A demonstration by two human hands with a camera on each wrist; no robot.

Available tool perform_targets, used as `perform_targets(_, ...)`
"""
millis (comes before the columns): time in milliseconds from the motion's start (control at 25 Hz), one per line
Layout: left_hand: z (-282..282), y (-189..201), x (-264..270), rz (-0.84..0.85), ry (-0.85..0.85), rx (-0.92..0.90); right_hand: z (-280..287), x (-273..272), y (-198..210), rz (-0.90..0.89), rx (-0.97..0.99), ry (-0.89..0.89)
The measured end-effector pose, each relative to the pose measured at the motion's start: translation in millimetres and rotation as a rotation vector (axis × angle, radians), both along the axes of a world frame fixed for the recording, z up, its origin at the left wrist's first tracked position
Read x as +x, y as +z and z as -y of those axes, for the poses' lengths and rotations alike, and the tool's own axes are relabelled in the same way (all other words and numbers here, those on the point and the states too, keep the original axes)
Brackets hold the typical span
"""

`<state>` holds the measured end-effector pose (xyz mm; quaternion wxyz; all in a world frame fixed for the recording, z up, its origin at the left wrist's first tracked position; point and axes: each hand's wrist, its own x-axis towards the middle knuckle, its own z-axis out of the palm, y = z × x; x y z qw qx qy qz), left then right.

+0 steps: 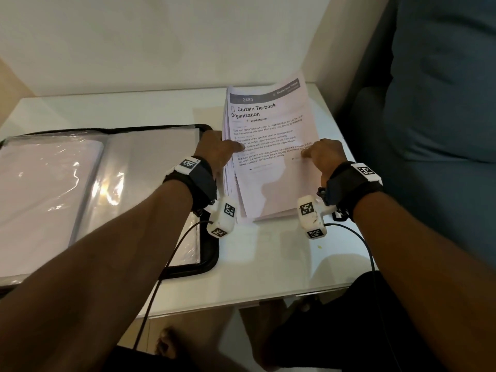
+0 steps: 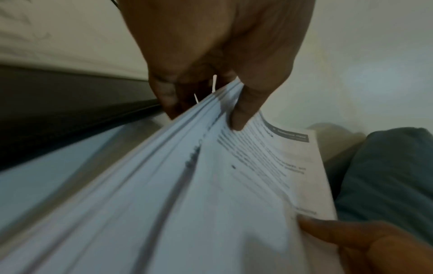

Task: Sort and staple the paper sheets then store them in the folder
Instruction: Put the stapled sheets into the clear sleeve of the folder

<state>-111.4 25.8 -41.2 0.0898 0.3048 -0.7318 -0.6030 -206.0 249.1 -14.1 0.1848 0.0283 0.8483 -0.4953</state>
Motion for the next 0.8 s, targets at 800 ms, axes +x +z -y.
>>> perform_targets(800, 71.9, 99.8, 111.7, -0.617, 0.180, 0.154, 112.7, 79.1, 64.6, -0.154, -0.562, 0.433)
